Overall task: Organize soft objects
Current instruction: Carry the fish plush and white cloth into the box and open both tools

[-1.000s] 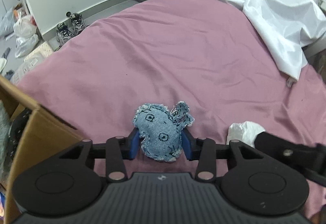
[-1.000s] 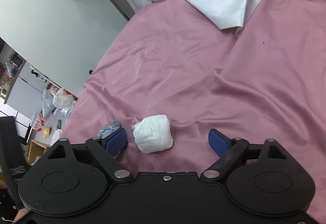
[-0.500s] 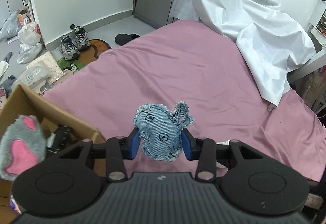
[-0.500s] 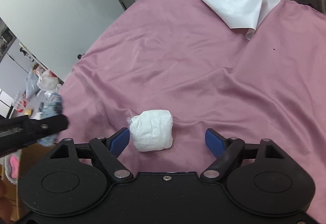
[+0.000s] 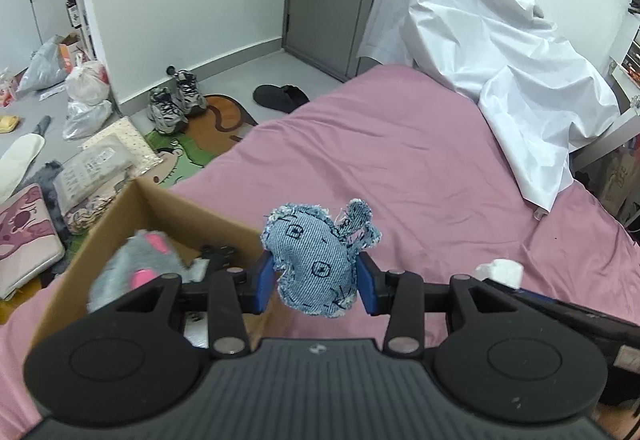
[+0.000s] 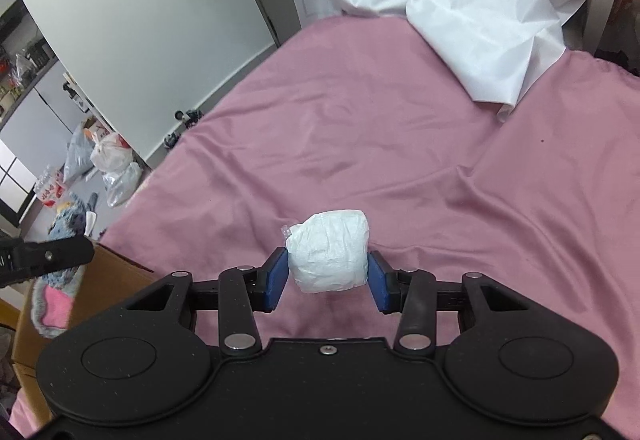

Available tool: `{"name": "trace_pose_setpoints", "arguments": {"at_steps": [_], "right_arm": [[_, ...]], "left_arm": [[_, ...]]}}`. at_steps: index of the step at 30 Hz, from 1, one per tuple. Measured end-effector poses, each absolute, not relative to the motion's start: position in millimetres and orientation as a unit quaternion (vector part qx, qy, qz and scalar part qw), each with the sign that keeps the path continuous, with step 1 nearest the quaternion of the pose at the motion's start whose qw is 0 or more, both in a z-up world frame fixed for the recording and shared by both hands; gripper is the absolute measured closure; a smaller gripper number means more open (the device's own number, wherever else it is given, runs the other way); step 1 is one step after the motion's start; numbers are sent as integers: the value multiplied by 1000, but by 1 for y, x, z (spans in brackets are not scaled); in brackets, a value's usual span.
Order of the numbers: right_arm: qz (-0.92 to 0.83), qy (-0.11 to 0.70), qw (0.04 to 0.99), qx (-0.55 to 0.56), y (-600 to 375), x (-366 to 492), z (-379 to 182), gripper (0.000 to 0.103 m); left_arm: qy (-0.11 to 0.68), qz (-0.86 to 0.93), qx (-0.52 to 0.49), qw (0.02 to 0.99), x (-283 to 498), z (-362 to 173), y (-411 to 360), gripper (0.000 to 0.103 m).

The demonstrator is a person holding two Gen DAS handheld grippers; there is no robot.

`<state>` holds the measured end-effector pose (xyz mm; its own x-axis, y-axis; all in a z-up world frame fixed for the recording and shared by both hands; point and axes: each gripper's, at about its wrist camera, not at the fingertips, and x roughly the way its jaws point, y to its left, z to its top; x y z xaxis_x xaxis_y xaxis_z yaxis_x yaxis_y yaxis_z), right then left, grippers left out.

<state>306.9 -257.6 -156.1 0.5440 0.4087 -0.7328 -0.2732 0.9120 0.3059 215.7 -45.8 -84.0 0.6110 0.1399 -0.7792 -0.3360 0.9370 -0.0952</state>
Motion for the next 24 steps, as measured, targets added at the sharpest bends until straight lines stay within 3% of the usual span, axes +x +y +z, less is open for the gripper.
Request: {"name": "trace_pose_setpoints", "arguments": {"at_steps": [24], "right_arm": [[265, 393, 877, 72, -226, 243, -101, 61]], "left_arm": [[405, 212, -120, 881, 143, -55, 26, 61]]}}
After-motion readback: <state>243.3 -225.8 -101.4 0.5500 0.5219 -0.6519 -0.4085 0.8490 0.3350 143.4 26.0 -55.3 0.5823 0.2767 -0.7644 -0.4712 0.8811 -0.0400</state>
